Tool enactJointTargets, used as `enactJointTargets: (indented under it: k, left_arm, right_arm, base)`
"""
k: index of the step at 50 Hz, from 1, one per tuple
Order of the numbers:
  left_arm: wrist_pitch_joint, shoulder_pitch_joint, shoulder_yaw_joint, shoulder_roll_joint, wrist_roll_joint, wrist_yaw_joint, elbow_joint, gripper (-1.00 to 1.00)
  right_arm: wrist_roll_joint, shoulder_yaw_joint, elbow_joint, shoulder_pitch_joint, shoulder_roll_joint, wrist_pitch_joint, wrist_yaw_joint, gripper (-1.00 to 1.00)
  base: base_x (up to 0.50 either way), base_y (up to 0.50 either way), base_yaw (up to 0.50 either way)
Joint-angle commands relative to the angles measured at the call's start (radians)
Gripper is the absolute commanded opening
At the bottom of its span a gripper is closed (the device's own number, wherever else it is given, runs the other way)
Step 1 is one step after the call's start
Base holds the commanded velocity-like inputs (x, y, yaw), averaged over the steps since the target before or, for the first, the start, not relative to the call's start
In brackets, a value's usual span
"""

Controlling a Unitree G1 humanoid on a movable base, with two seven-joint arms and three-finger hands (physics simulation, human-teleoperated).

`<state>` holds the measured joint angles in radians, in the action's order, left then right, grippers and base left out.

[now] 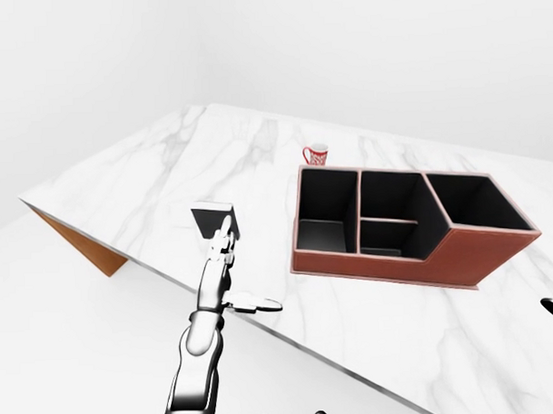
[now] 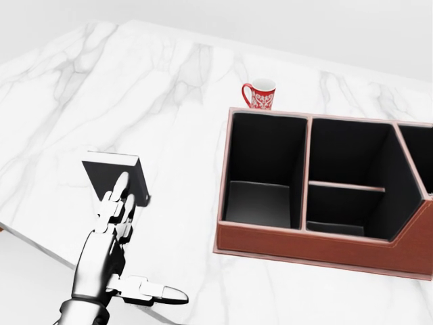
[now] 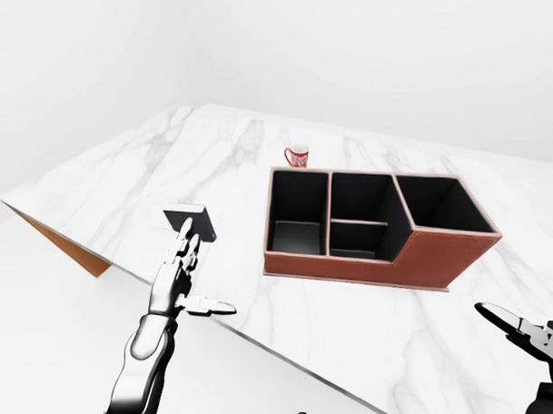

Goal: Pick up the book and place it in the left compartment of the caddy.

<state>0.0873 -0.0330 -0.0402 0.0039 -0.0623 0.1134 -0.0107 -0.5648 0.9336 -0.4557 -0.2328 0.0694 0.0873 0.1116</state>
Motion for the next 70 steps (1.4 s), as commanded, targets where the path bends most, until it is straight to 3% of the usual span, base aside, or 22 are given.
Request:
enactJointTargets:
  k: [1, 12, 57, 62, 70]
  left_arm:
    - [0.0, -0.006, -0.004, -0.001, 0.008, 0.012, -0.012, 1.0]
    - [0.0, -0.037, -0.02, -0.004, 0.018, 0.026, -0.078, 1.0]
    - [0.0, -0.02, -0.008, -0.001, 0.035, 0.032, -0.048, 1.0]
    - [0.0, -0.049, 0.01, -0.001, 0.029, -0.007, -0.143, 1.0]
    - [0.0, -0.066, -0.008, 0.002, -0.11, -0.088, -0.202, 1.0]
  right_arm:
    - [0.007, -0.001, 0.007, 0.002, -0.002, 0.0, 0.003, 1.0]
    - [0.007, -0.001, 0.006, 0.002, -0.001, 0.0, 0.001, 1.0]
    - [0.001, -0.001, -0.008, -0.001, -0.003, 0.0, 0.004, 1.0]
    - [0.017, -0.009, -0.015, -0.006, -0.015, 0.0, 0.02, 1.0]
    - [0.016, -0.01, -0.009, -0.005, -0.013, 0.0, 0.019, 1.0]
  base:
    - [0.17, 0.05, 0.0]
    - [0.17, 0.05, 0.0]
    - [0.16, 0.06, 0.0]
    - [0.01, 0.0, 0.0]
    - [0.0, 0.0, 0.0]
